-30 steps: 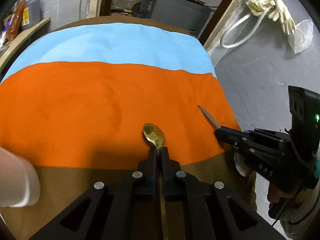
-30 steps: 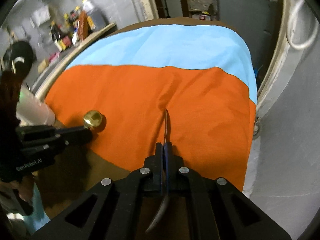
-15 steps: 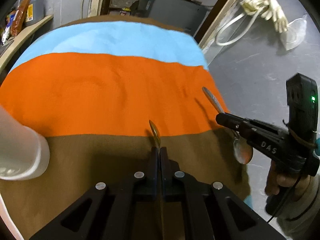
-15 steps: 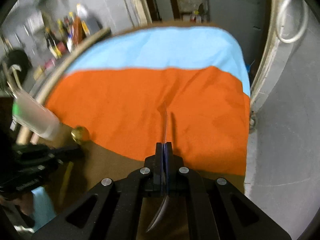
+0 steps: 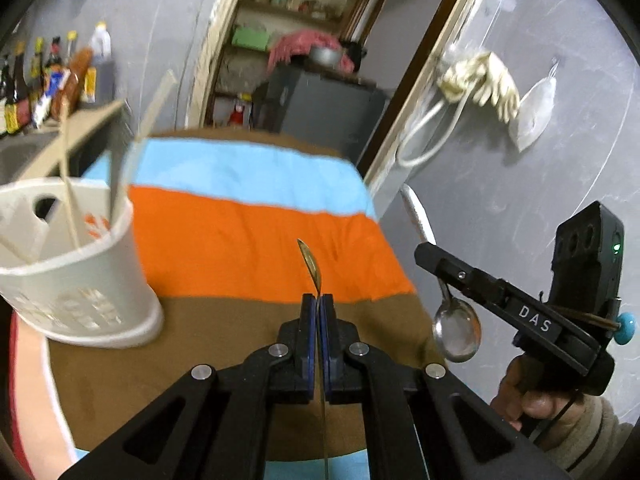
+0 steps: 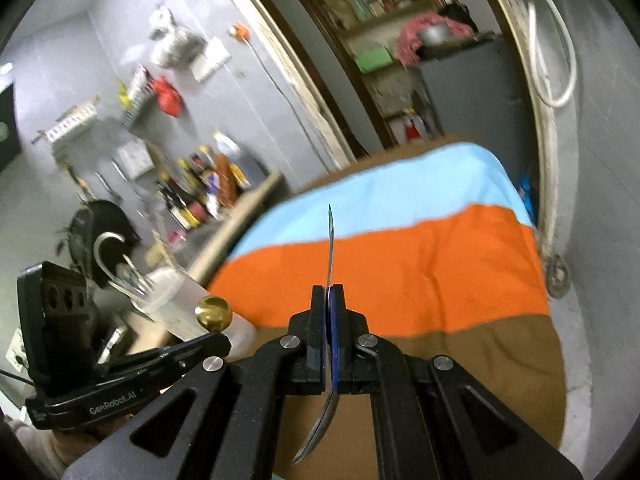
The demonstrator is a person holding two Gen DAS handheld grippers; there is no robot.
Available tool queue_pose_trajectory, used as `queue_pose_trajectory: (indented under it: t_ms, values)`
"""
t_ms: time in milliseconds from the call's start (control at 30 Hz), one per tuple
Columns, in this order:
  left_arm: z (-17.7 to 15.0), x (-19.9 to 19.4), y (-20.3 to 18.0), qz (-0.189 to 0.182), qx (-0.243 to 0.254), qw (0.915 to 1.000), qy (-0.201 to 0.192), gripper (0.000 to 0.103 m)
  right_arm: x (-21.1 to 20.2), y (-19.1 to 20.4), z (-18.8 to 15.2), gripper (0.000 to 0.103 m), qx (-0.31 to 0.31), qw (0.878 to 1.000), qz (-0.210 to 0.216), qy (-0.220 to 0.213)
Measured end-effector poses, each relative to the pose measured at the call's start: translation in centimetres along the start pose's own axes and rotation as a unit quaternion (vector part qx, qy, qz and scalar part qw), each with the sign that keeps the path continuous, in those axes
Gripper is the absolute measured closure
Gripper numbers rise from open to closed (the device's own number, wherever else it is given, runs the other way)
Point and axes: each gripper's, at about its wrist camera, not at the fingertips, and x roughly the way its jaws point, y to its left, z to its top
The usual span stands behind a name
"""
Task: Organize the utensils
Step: 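Lift both spoons and carry them over the white caddy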
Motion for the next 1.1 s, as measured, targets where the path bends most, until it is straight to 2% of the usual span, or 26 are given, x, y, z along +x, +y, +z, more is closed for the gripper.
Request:
queue_pose_trajectory:
  t_ms: [200,433,700,933,1100]
  values:
    - [1.8,-3.4,0.8,0.000,0.004,0.9991,-0.042,0.101,-0.1,3.0,2.1,0.101,0.005,0.998,0.032,-0.053]
    - [3.8,-7.8,3.3,0.011,0.001,0.9964,-0.084,0.101,0.8,8.1,4.3,0.101,-0.034,0.992,0.072,-0.101]
    - [5.5,-11.5,7.1,0.038,-0.008,0.9916,-0.123,0.101,2.5,13.7,5.5,0.101,-0.054,0.983,0.112,-0.133]
    - [6.8,-14.0,11.4,0.065,-0.021,0.9844,-0.162,0.101,4.0,18.3,5.8,0.101,-0.080,0.976,0.119,-0.161]
    - [8.0,-14.2,15.5,0.054,-0.043,0.9796,-0.188,0.101,5.2,20.4,6.1,0.101,-0.085,0.972,0.115,-0.186]
